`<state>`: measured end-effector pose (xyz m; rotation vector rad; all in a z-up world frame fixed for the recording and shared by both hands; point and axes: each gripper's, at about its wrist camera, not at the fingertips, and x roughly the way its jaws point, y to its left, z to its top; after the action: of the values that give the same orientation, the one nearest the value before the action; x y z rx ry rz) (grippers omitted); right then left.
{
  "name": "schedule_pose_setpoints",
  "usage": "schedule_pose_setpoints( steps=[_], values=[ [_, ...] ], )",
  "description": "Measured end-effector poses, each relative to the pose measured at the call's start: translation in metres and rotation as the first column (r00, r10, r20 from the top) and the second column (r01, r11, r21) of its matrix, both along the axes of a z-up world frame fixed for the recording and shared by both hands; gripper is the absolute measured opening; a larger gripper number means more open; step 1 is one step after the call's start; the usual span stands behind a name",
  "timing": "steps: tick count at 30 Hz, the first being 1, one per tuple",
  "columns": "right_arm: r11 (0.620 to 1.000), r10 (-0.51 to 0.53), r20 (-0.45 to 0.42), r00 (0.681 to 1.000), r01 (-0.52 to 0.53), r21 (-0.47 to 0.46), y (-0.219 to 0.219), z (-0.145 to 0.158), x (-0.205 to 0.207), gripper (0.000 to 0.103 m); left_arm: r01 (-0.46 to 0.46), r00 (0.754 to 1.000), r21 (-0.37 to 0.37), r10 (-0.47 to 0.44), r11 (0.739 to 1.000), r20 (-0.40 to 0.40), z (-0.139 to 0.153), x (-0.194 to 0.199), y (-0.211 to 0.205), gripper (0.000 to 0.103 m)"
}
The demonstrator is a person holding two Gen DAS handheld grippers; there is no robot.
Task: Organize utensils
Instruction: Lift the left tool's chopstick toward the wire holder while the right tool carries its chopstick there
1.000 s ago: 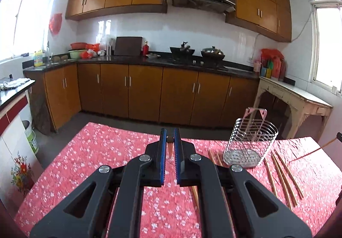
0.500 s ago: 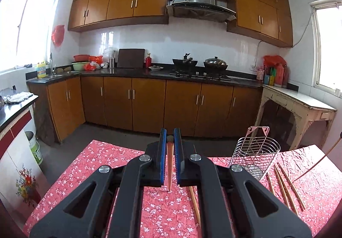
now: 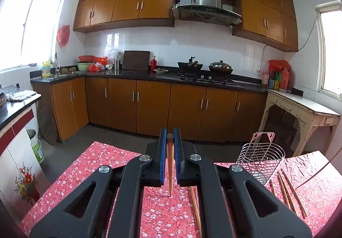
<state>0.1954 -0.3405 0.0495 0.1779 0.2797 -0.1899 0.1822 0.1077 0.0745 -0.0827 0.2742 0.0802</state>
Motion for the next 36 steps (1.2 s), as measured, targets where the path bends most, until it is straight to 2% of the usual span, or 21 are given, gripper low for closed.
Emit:
schedule_pose_setpoints(
  steps=[10, 16, 20, 26, 30, 34, 36],
  values=[
    [1.000, -0.002, 0.004, 1.000, 0.002, 0.002, 0.003, 0.000, 0.002, 0.008, -0.003, 0.999, -0.038, 0.001, 0.999, -0.037, -0.004, 0.009, 0.004, 0.007],
    [1.000, 0.005, 0.031, 0.999, -0.005, -0.013, 0.005, 0.018, -0.001, 0.008, 0.005, 1.000, -0.033, -0.005, 0.999, 0.003, 0.024, 0.001, 0.005, 0.007],
    [0.999, 0.041, 0.054, 0.998, -0.041, 0.002, 0.009, 0.041, 0.001, 0.008, 0.035, 0.999, -0.047, -0.034, 0.998, 0.030, 0.048, -0.005, 0.000, 0.007],
    [0.990, 0.142, 0.126, 0.982, -0.144, 0.008, 0.026, 0.098, 0.007, 0.008, 0.098, 0.991, -0.062, -0.091, 0.993, 0.101, 0.095, -0.006, -0.020, 0.007],
    [0.975, 0.221, 0.143, 0.965, -0.222, -0.006, 0.048, 0.132, 0.026, 0.008, 0.137, 0.980, -0.092, -0.121, 0.986, 0.156, 0.121, 0.006, -0.040, 0.007],
    [0.961, 0.275, 0.133, 0.952, -0.273, -0.035, 0.074, 0.144, 0.049, 0.008, 0.164, 0.972, -0.120, -0.139, 0.979, 0.191, 0.128, 0.021, -0.060, 0.007],
    [0.955, 0.298, 0.112, 0.948, -0.297, -0.029, 0.082, 0.143, 0.062, 0.008, 0.185, 0.970, -0.117, -0.162, 0.976, 0.183, 0.123, 0.032, -0.073, 0.007]
  ],
)
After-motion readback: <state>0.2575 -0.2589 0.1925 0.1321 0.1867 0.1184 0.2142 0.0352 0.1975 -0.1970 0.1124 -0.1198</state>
